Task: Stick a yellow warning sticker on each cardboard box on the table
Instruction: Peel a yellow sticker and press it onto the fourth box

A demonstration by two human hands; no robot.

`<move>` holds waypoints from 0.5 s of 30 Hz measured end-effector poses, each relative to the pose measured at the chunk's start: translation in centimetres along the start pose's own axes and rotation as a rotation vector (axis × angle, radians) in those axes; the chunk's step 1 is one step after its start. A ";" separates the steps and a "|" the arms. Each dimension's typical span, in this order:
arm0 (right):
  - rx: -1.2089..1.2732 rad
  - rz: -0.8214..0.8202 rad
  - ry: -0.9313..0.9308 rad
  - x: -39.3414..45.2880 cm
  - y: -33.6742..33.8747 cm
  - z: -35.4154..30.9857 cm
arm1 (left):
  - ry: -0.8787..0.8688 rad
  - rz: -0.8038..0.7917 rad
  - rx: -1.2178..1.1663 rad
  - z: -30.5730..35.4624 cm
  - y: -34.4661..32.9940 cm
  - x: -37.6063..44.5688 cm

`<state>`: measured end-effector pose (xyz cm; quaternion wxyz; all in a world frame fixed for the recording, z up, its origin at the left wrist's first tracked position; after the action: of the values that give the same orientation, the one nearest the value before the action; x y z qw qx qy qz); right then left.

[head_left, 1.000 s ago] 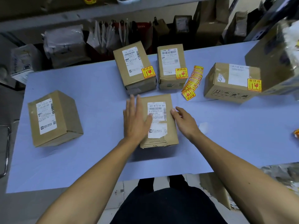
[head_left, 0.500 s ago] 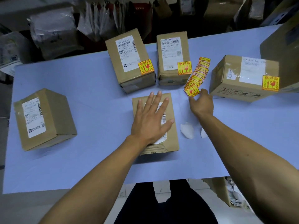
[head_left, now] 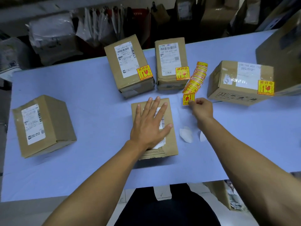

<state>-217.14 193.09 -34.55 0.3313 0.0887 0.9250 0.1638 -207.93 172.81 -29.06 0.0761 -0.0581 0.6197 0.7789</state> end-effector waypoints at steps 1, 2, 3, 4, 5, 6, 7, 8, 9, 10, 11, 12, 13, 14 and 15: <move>0.058 -0.057 -0.004 -1.0 0.0 -0.2 | 0.001 -0.007 -0.005 0.0 0.2 0.0; 0.104 -0.118 -0.002 -2.2 0.0 -0.6 | -0.001 -0.015 -0.009 0.0 0.3 -0.1; 0.137 -0.179 0.005 -3.5 -0.1 -1.0 | -0.007 -0.023 -0.024 0.0 0.5 -0.2; 0.162 -0.236 0.017 -4.9 -0.2 -1.5 | -0.012 -0.030 -0.063 0.1 0.8 -0.3; 0.181 -0.289 0.034 -6.3 -0.3 -2.0 | -0.013 -0.031 -0.133 0.1 1.3 -0.4; 0.195 -0.337 0.050 -7.5 -0.4 -2.5 | 0.002 -0.020 -0.234 0.0 1.9 -0.6; 0.202 -0.381 0.068 -8.6 -0.5 -3.0 | 0.032 0.010 -0.356 -0.2 2.8 -0.8; 0.202 -0.422 0.087 -9.8 -0.7 -3.5 | 0.075 0.060 -0.476 -0.5 3.8 -1.1; 0.192 -0.463 0.107 -10.8 -0.8 -4.0 | 0.128 0.122 -0.578 -0.9 4.9 -1.6; 0.173 -0.508 0.132 -11.9 -1.0 -4.5 | 0.196 0.173 -0.666 -1.3 5.7 -2.1; 0.157 -0.556 0.159 -12.8 -1.4 -5.1 | 0.266 0.194 -0.771 -1.6 6.2 -2.6; 0.142 -0.605 0.182 -13.7 -1.7 -5.6 | 0.332 0.169 -0.915 -1.9 6.3 -3.0; 0.125 -0.653 0.196 -14.5 -2.1 -6.0 | 0.385 0.101 -1.106 -1.7 6.1 -3.4; 0.099 -0.697 0.208 -15.2 -2.4 -6.4 | 0.416 0.010 -1.303 -1.2 5.7 -3.6; 0.062 -0.731 0.224 -15.9 -2.6 -6.8 | 0.419 -0.069 -1.447 -0.6 5.5 -4.0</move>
<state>-209.52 184.65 -21.30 0.2617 -0.2555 0.9306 0.0152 -205.02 170.85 -23.16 -0.0761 -0.2599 -0.0471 0.9615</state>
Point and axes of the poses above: each hand's wrist, its own x-axis towards the middle knuckle, its own y-axis out of the back of the hand, z = x × y, the point moved 9 cm from there along x, towards the middle knuckle, and after that the axes turned 4 degrees about x, right-handed, at the moved point
